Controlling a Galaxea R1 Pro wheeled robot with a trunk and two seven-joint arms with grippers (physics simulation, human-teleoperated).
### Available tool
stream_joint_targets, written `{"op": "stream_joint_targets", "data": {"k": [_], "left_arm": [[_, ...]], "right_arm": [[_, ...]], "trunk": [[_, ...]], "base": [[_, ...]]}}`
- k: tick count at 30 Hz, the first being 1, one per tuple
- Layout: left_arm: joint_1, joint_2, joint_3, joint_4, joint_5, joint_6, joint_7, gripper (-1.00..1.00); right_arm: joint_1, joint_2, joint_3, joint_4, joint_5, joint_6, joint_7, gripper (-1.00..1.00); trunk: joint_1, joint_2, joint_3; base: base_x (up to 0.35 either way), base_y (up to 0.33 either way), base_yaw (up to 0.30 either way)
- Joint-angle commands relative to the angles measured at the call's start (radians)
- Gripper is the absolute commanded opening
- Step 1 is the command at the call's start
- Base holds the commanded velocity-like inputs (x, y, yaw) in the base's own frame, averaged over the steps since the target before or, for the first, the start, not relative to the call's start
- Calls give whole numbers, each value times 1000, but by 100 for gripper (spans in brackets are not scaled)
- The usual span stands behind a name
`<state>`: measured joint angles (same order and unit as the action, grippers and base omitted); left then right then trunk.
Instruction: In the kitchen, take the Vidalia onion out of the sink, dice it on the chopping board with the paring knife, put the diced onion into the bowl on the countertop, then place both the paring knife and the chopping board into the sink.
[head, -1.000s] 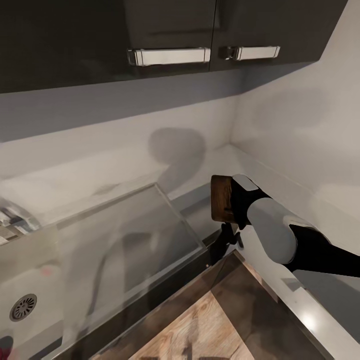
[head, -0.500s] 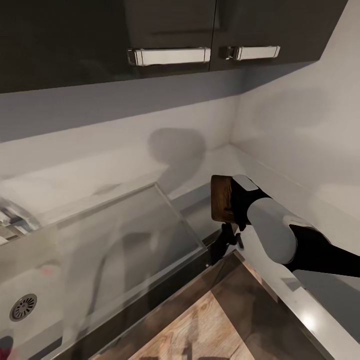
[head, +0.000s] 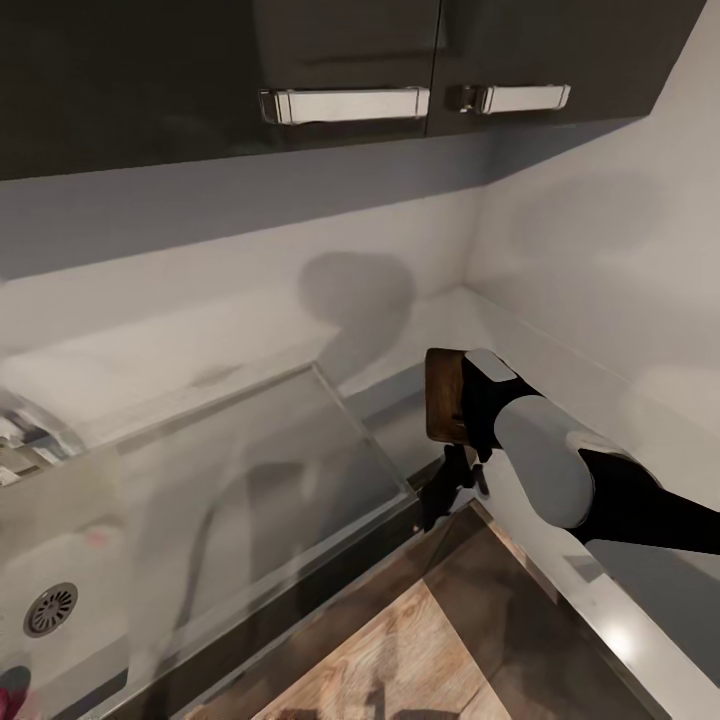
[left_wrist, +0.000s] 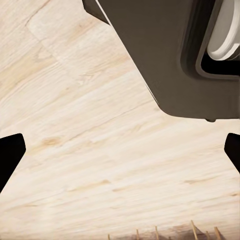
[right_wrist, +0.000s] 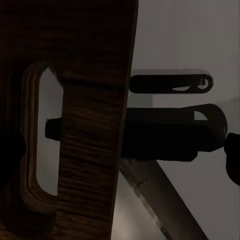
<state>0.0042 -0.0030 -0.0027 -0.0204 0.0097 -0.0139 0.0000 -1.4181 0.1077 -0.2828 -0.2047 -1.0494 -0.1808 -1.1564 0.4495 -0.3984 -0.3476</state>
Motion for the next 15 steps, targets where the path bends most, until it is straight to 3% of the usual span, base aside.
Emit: {"op": "stream_joint_targets", "data": {"k": [1, 15], "left_arm": [[0, 0, 0, -1, 1, -1, 0, 100], [0, 0, 0, -1, 1, -1, 0, 100]], "right_arm": [[0, 0, 7, -1, -11, -9, -2, 100], [0, 0, 7, -1, -11, -9, -2, 100]], "trunk": [[1, -2, -2], [1, -2, -2]], "base": [[0, 0, 28], [0, 0, 4]]}}
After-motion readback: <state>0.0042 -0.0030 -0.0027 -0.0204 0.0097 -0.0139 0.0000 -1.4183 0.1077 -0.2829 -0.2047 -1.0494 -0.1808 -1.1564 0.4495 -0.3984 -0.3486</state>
